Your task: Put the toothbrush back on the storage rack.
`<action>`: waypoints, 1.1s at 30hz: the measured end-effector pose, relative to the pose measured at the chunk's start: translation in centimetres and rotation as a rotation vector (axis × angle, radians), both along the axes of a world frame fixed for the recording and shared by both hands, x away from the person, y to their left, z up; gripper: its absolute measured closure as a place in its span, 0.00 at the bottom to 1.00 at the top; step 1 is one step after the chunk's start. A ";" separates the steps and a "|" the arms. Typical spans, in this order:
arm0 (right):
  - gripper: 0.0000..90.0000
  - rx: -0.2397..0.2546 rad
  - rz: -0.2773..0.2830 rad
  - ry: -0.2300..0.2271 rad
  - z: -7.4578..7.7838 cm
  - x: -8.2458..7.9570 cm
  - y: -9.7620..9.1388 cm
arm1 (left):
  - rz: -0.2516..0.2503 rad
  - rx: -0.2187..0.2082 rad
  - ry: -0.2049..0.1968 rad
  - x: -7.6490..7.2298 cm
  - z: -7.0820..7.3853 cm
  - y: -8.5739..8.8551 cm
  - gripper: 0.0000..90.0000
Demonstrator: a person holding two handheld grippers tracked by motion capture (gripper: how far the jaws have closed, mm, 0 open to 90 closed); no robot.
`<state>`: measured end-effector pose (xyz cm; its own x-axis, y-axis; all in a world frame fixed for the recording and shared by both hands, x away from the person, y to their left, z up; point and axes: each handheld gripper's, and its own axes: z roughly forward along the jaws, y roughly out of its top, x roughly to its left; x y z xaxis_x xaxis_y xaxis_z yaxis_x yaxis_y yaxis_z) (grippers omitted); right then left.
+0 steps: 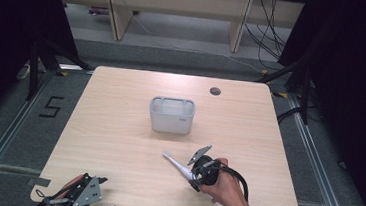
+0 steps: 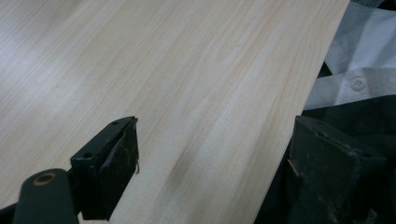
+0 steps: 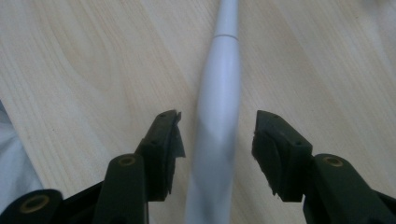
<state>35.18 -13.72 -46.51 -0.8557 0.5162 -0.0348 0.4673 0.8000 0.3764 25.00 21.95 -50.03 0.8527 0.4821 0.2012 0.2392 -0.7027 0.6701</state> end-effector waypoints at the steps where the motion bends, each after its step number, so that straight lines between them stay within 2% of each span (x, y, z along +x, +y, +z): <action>1: 0.58 -0.012 0.000 0.014 -0.1 0.1 0.2 | -0.002 0.008 -0.003 0.0 0.0 0.0 0.17; 6: 0.60 -0.045 0.013 0.047 -0.4 0.5 0.7 | -0.011 0.020 -0.002 0.0 0.1 0.1 0.17; 9: 0.61 -0.055 0.003 0.054 -0.5 0.6 0.9 | -0.006 0.011 0.000 0.0 0.0 0.0 0.17; 11: 0.62 -0.073 0.016 0.069 -0.8 0.9 1.0 | -0.006 0.008 -0.001 -0.1 0.0 0.0 0.17; 13: 0.63 -0.085 0.029 0.064 -0.8 1.1 1.0 | -0.007 0.009 -0.001 -0.1 0.0 0.0 0.17; 14: 0.65 -0.089 0.023 0.077 -0.9 1.2 1.1 | -0.011 0.024 -0.005 0.0 0.0 0.0 0.17; 18: 0.66 -0.105 0.015 0.085 -0.8 1.3 1.2 | -0.007 0.010 -0.001 -0.1 0.0 0.0 0.17; 20: 0.69 -0.110 0.035 0.101 -0.9 1.6 1.4 | -0.006 0.012 -0.001 0.0 0.0 0.0 0.17; 21: 0.70 -0.121 0.022 0.113 -0.9 1.6 1.5 | -0.006 0.010 -0.002 -0.1 0.0 0.0 0.17; 22: 0.70 -0.128 0.043 0.108 -1.0 1.8 1.5 | -0.007 0.012 -0.002 -0.1 0.0 0.0 0.17; 25: 0.70 -0.133 0.030 0.117 -1.0 1.8 1.7 | -0.007 0.013 -0.001 -0.1 -0.1 0.0 0.17; 26: 0.71 -0.156 0.039 0.119 -1.1 1.8 1.9 | -0.006 0.013 -0.002 -0.1 0.0 0.0 0.17; 27: 0.72 -0.165 0.035 0.125 -1.1 1.7 2.0 | -0.011 0.033 -0.009 0.0 0.0 0.0 0.17; 28: 0.72 -0.174 0.054 0.116 -1.2 1.8 2.1 | -0.013 0.033 -0.007 0.0 0.0 0.0 0.17; 29: 0.73 -0.180 0.050 0.123 -1.1 1.8 2.3 | -0.007 0.013 0.000 -0.1 0.0 0.0 0.17; 33: 0.73 -0.213 0.075 0.114 -1.2 1.9 2.6 | -0.014 0.028 -0.006 0.0 0.0 0.0 0.17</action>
